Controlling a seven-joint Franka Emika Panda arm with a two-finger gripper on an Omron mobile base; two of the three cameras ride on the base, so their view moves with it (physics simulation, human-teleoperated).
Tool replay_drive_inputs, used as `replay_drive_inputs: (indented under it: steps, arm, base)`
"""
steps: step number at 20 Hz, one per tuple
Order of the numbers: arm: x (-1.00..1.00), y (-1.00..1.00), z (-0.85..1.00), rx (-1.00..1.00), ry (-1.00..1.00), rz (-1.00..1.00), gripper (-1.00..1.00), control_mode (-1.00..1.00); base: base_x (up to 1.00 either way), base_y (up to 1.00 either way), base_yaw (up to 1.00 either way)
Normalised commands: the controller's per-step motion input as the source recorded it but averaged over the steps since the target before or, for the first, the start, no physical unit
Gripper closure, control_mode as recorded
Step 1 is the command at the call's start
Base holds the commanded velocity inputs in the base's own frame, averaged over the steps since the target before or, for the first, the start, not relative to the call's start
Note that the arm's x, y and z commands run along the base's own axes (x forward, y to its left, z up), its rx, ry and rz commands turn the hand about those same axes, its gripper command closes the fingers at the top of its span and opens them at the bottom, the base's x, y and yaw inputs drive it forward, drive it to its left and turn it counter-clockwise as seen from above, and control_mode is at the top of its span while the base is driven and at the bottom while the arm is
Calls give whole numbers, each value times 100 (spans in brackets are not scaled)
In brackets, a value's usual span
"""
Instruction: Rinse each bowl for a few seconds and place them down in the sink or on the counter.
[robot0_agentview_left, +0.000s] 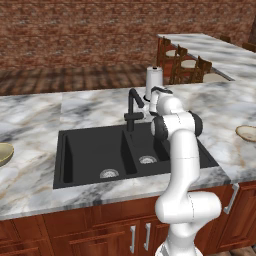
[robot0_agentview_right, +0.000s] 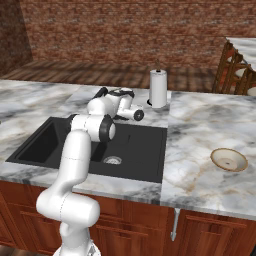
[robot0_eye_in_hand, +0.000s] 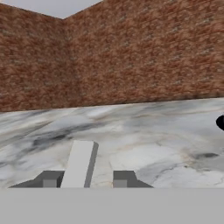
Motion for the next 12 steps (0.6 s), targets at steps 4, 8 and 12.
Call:
replay_drive_inputs:
  steps: [4,8,12]
  arm:
    - [0,-62,0,16,15,-8,100,-100]
    - [0,-61,0,14,15,-9,100,-100]
    - [0,-56,0,12,14,-9,100,-100]
  base:
    - [0,0,0]
    - [0,0,0]
    - [0,0,0]
